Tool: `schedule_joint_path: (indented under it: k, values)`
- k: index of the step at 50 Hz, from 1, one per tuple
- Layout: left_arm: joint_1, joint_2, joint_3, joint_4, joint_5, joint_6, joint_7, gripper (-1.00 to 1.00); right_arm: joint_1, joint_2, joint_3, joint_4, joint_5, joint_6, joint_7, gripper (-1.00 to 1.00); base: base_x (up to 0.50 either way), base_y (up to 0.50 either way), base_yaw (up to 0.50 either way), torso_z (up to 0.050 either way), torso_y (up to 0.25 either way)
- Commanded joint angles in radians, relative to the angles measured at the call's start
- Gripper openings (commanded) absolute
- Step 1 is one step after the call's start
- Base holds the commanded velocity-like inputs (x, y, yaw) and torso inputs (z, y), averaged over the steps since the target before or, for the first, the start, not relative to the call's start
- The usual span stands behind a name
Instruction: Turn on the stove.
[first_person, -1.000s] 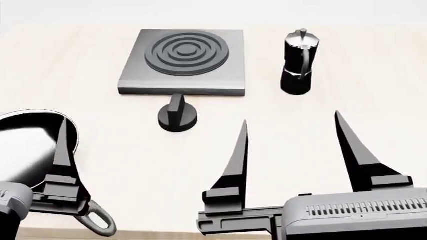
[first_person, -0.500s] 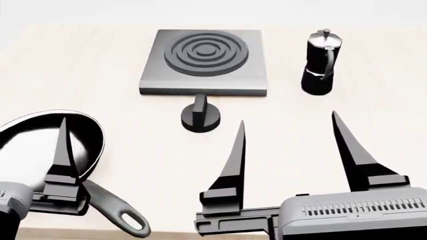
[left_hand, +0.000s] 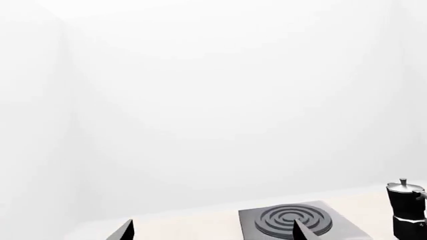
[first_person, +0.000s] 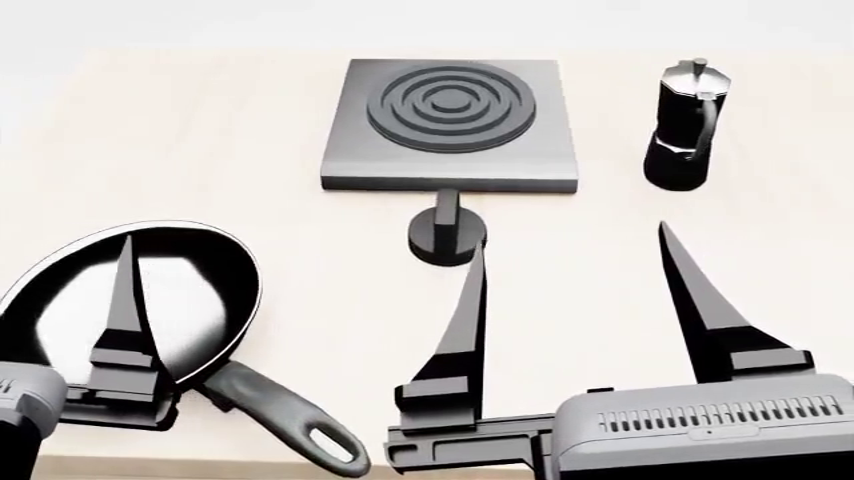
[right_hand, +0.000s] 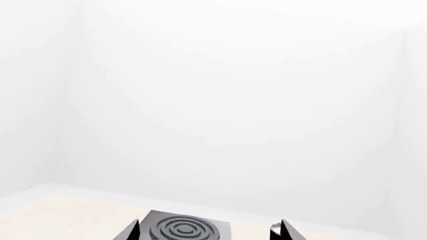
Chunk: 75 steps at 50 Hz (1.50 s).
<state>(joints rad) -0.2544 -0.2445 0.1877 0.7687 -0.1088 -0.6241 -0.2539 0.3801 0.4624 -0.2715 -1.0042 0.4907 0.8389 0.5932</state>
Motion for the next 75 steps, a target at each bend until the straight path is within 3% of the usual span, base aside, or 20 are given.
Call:
schedule_joint_path:
  k: [1,26,75]
  values:
    - [0.0,-0.004,0.004,-0.002,-0.005,0.004,-0.006,1.0,0.003,0.017,-0.013,0.01,0.013,-0.021,0.017,1.0,0.0,0.16,0.0,0.0,0.0]
    - [-0.003,-0.016,0.01,-0.002,-0.012,0.002,-0.02,1.0,0.012,0.033,-0.032,0.016,0.034,-0.034,0.038,1.0,0.0,0.16,0.0,0.0,0.0]
    - [-0.005,-0.033,0.023,-0.009,-0.027,0.013,-0.041,1.0,0.015,0.063,-0.053,0.051,0.085,-0.093,0.081,1.0,0.02,0.0,0.0,0.0,0.0]
